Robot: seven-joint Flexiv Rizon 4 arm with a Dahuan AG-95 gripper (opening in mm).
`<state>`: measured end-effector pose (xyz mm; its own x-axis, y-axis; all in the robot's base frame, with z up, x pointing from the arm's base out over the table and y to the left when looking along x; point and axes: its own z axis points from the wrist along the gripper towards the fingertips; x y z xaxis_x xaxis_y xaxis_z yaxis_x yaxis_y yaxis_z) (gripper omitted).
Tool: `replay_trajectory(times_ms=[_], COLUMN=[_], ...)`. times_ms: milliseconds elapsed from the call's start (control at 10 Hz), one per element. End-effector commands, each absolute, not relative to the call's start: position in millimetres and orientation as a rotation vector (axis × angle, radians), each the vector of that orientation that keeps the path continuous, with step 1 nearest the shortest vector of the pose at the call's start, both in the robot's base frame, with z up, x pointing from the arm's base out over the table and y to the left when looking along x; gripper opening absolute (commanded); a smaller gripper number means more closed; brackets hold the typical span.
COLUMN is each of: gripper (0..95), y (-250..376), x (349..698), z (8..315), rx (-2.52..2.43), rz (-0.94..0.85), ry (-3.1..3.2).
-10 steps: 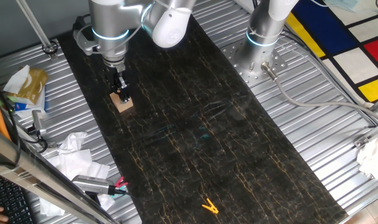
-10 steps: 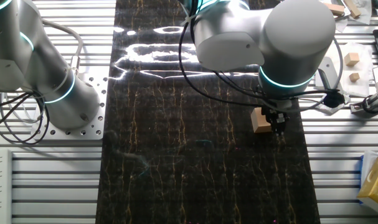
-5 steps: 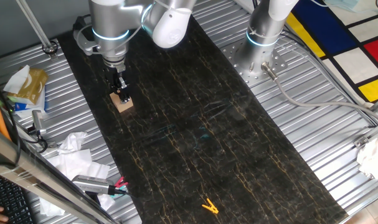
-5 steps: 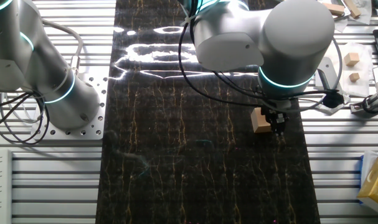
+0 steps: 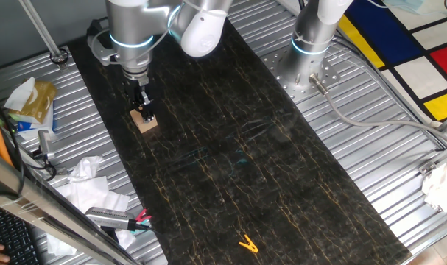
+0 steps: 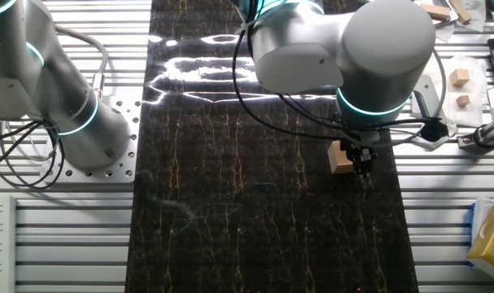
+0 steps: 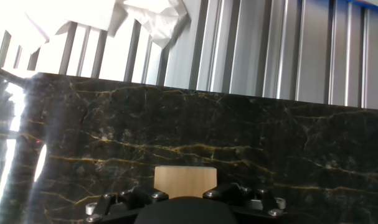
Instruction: Hold a small block with the gripper and sweep it from left to right on the table
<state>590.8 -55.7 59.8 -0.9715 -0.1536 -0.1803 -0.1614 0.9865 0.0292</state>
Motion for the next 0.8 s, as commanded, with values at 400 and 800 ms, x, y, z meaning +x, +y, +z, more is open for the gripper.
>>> replay_trajectory(times_ms=[400, 800], gripper=[76.0, 76.0], y=[-56.1, -56.0], x=[591.0, 591.0], z=[58.1, 55.8], rx=[-0.232, -0.231], rz=[0.063, 0.061], ry=[2.947, 2.946])
